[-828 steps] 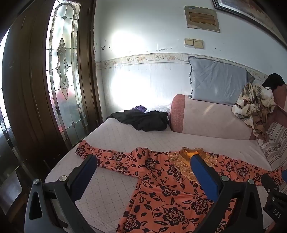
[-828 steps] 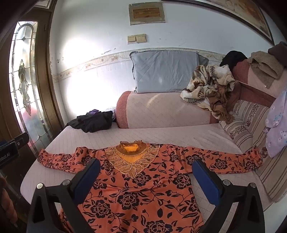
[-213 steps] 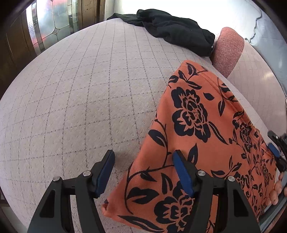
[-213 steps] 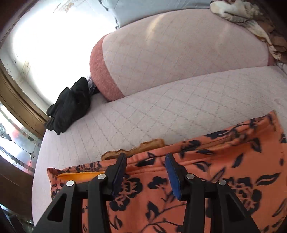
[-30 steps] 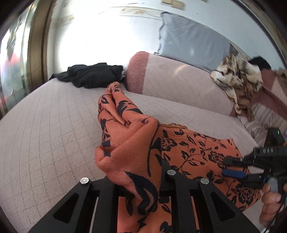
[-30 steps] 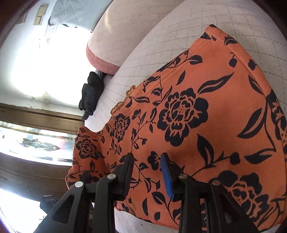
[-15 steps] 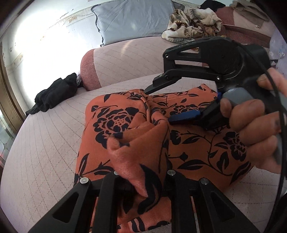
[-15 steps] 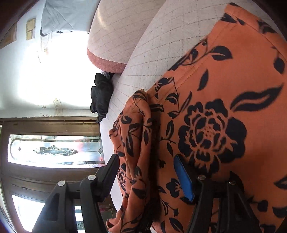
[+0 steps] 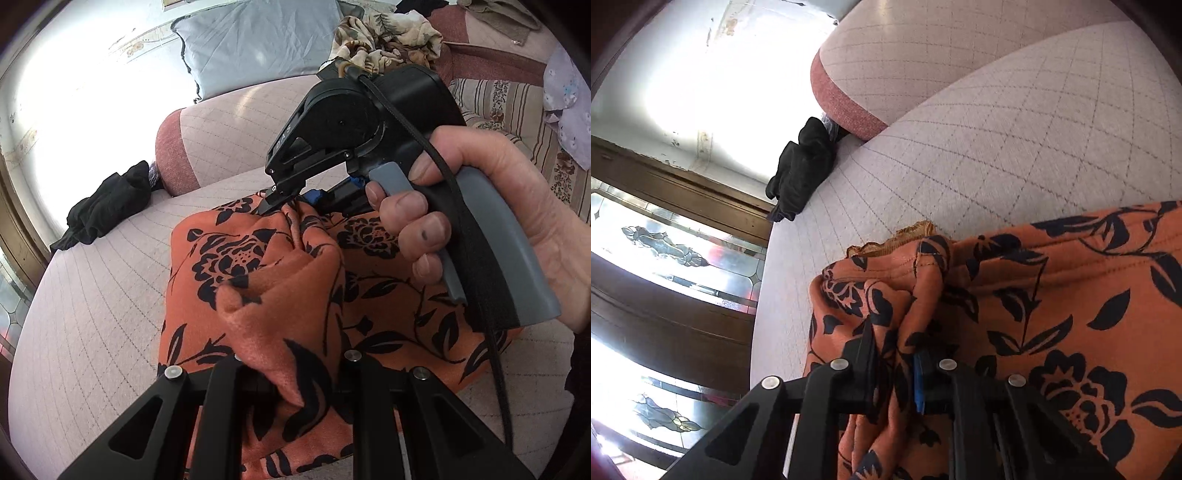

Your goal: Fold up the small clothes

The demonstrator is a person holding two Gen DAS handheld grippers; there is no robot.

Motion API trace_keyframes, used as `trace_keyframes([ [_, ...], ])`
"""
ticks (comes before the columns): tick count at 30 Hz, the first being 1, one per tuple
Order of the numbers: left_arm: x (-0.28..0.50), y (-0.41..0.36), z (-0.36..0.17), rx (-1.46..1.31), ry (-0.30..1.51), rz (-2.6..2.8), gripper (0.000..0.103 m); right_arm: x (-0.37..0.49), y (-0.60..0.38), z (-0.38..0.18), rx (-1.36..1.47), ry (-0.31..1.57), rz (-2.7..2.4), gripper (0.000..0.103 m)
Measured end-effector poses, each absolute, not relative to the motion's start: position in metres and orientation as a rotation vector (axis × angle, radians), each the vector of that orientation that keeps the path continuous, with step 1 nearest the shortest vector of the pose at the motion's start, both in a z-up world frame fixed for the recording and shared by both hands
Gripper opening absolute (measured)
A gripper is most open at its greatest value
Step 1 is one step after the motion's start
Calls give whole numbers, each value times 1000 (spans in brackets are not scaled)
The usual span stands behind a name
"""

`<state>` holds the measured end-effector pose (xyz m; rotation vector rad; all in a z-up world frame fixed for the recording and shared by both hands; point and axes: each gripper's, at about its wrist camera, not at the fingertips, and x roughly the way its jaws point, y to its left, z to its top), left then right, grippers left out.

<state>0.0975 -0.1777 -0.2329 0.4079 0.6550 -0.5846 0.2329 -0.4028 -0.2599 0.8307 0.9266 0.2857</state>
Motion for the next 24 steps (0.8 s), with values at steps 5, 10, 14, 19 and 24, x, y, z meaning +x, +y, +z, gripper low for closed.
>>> trace_keyframes([
  [5,90,-211,-210,345,678,-658,16,211,-434,-233,809,849,260,15],
  [10,75,-261,-203,335,679,-747,16,182,-492,-221,836,779,208,15],
  [14,71,-295,-212,335,717,-804,16,164,-533,-224,845,772,152,15],
  [19,80,-323,-237,341,832,-828,19,160,-559,-250,839,825,85,15],
  [24,77,-316,-226,339,915,-919,55,162,-568,-275,867,891,61,20],
])
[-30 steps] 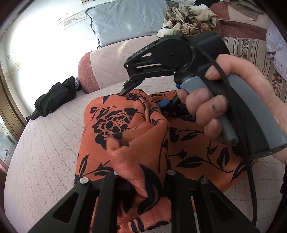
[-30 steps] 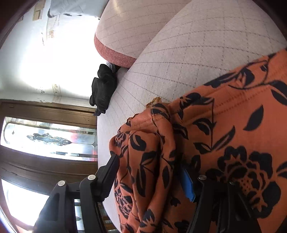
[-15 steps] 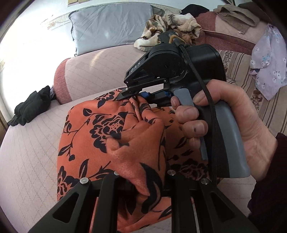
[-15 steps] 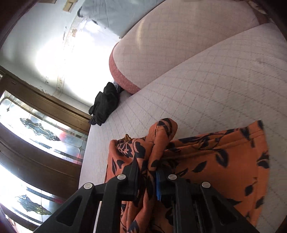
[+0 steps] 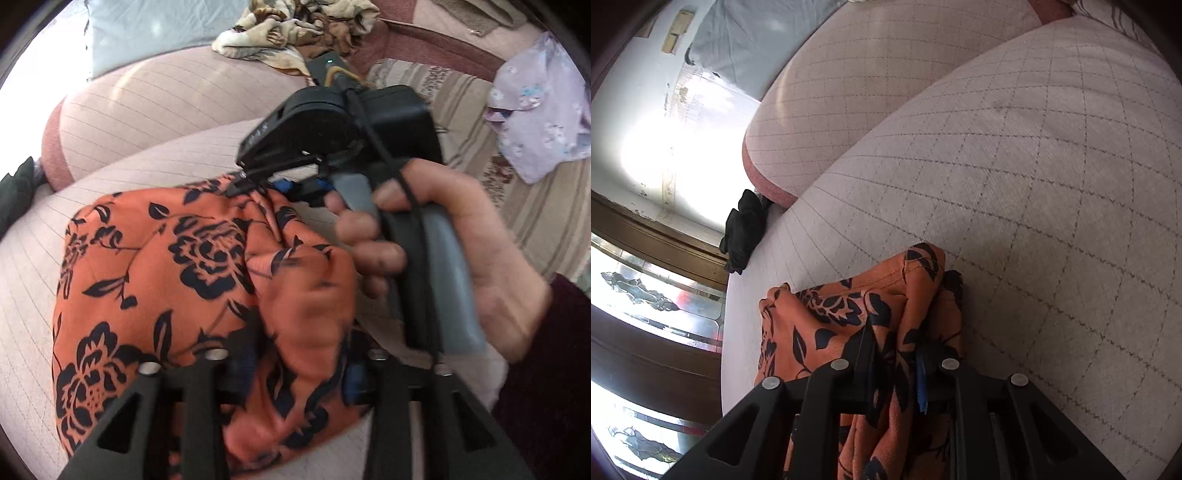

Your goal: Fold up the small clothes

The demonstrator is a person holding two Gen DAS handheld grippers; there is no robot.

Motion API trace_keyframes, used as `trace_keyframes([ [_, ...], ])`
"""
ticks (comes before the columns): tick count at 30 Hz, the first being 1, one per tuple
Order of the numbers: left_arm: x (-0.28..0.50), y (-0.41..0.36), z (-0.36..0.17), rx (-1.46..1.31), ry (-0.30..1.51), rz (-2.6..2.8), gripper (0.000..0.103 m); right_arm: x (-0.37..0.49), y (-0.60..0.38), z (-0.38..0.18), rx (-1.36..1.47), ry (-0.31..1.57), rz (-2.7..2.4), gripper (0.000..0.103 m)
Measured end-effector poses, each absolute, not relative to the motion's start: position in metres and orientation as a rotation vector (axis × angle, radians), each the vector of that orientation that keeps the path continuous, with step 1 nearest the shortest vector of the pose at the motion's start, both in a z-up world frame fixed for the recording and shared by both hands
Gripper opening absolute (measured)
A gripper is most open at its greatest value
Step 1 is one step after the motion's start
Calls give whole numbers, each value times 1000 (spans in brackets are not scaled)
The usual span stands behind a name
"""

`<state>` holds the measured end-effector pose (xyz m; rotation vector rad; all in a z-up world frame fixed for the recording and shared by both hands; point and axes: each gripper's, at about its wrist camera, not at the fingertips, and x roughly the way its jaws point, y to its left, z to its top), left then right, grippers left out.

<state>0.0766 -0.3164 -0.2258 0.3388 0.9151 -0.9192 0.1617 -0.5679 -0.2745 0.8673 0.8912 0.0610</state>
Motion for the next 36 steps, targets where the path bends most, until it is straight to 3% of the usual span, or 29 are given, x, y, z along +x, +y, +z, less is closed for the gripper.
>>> trace_keyframes([
  [1,72,-309,-219,324,932,-949,64,161,-569,-272,877,892,58,22],
  [9,71,-219,-165,301,730,-822,72,115,-559,-209,718,798,-56,27],
  [15,129,-183,-191,241,849,-642,72,78,-502,-183,656,826,99,27],
  [19,127,-176,-225,333,940,-583,72,49,-467,-200,588,927,118,27],
  [22,126,-173,-239,323,968,-602,72,34,-466,-242,569,1096,22,18],
  [23,125,-172,-239,326,961,-593,72,29,-469,-245,581,1094,18,12],
  [24,124,-171,-239,334,955,-584,72,27,-470,-240,579,1083,16,12],
  [30,120,-171,-239,339,954,-568,72,54,-472,-200,536,965,-28,18],
  [36,126,-182,-241,328,970,-586,73,134,-483,-216,549,1020,-162,18],
])
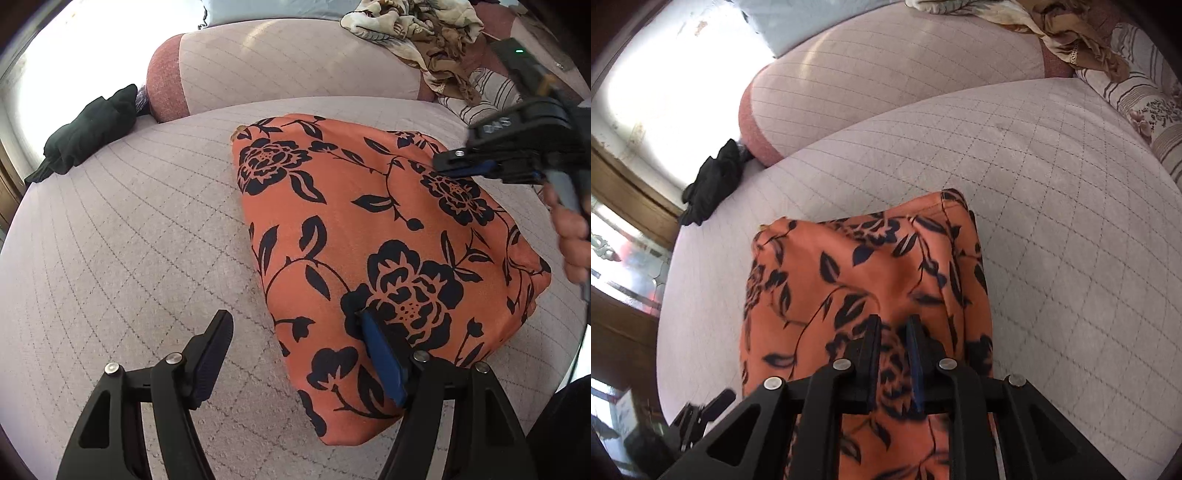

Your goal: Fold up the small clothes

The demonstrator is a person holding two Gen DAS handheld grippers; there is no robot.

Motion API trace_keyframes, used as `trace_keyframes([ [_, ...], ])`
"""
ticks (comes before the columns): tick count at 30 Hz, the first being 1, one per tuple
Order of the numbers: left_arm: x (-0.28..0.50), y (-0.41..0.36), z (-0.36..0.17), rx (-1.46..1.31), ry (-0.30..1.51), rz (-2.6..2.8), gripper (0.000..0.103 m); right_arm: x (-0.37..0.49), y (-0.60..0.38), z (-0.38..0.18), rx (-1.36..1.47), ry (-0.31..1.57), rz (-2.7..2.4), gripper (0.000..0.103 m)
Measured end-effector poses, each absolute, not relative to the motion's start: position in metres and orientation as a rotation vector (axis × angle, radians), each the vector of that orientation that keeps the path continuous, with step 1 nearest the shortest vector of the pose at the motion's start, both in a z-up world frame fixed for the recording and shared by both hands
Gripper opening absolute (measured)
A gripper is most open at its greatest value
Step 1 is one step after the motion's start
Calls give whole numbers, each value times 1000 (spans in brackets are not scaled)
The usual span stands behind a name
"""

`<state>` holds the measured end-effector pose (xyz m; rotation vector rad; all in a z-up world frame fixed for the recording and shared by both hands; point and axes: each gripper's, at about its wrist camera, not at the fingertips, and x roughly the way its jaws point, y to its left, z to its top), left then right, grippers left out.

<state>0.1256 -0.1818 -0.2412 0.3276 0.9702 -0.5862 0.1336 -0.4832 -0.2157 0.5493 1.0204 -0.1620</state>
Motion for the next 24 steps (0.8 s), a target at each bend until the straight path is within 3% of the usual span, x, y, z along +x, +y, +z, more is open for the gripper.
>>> trace_keyframes([
  [3,127,-181,-245,314,975,-596,74,171,-502,-252,616,1078,-242,14],
  [12,125,-172,-245,287,971,-616,75,219,-453,-197,665,996,94,17],
  [16,123,-174,-245,323,941,-602,76,278,-413,-266,666,1172,98,12],
  [20,125,-170,-241,294,952,-628,76,257,-424,-236,735,1082,97,16],
  [24,134,-154,-228,183,985,-641,76,180,-451,-195,630,1004,70,17],
])
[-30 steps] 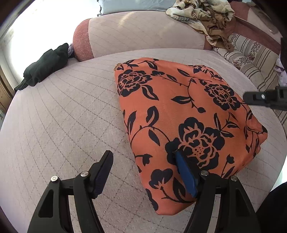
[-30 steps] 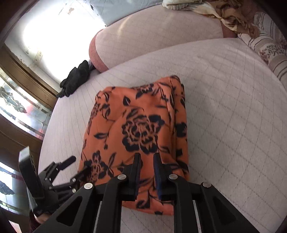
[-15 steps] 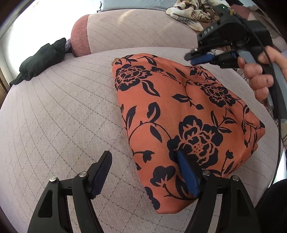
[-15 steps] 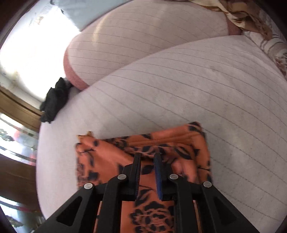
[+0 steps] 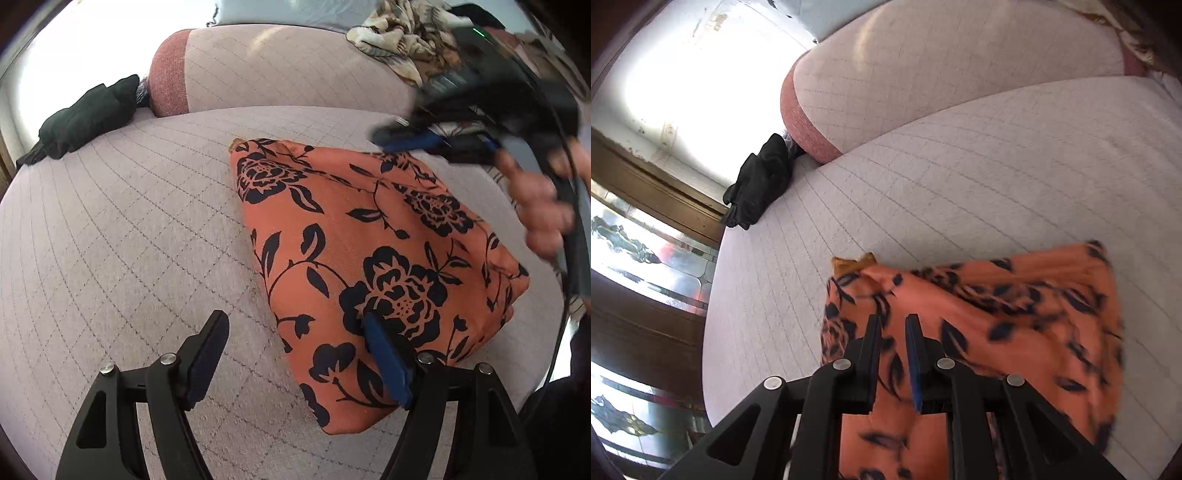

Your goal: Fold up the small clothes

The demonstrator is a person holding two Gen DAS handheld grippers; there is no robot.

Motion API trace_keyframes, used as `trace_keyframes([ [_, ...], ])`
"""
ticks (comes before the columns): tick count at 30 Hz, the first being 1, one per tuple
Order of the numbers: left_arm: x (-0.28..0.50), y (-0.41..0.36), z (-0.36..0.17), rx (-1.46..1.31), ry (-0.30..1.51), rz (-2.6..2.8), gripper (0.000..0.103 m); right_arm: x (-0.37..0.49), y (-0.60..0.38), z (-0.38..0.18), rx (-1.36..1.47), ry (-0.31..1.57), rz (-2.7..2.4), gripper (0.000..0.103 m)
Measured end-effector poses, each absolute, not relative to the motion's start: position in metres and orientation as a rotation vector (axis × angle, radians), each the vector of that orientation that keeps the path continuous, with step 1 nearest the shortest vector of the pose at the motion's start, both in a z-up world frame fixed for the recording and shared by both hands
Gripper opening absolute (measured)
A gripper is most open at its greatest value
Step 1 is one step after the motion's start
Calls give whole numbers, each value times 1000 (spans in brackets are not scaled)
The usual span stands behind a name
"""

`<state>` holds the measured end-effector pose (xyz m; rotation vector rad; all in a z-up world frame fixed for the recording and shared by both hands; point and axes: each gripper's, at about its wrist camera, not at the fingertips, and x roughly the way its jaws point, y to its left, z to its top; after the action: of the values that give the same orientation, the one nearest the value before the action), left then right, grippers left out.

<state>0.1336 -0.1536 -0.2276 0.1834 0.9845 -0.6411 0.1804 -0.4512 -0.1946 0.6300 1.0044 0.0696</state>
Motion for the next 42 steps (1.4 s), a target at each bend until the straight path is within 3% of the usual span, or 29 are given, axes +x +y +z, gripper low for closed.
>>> trace_keyframes([
  [7,117,-145,-219,244,918,-547,76,51,-488,-173,594,1006,-28,18],
  [12,88,-150,-247,388,937,-552,77,14,-457,-245,573,1228,-39,20],
  [19,109,-111,-198,139,853,-589,77,-10,-473,-183,617,946,0,23],
  [21,126,-109,-188,82,870,-579,77,-9,-486,-176,652,883,-30,49],
  [22,135,-112,-186,50,898,-591,79,-7,-491,-177,686,867,-52,81],
  [23,146,-117,-189,26,934,-602,82,-4,-499,-179,733,837,-63,84],
  [33,179,-158,-247,6,1160,-629,84,51,-540,-229,930,873,-62,84],
  [42,167,-183,-236,162,1035,-605,84,54,-550,-222,932,797,-76,84],
])
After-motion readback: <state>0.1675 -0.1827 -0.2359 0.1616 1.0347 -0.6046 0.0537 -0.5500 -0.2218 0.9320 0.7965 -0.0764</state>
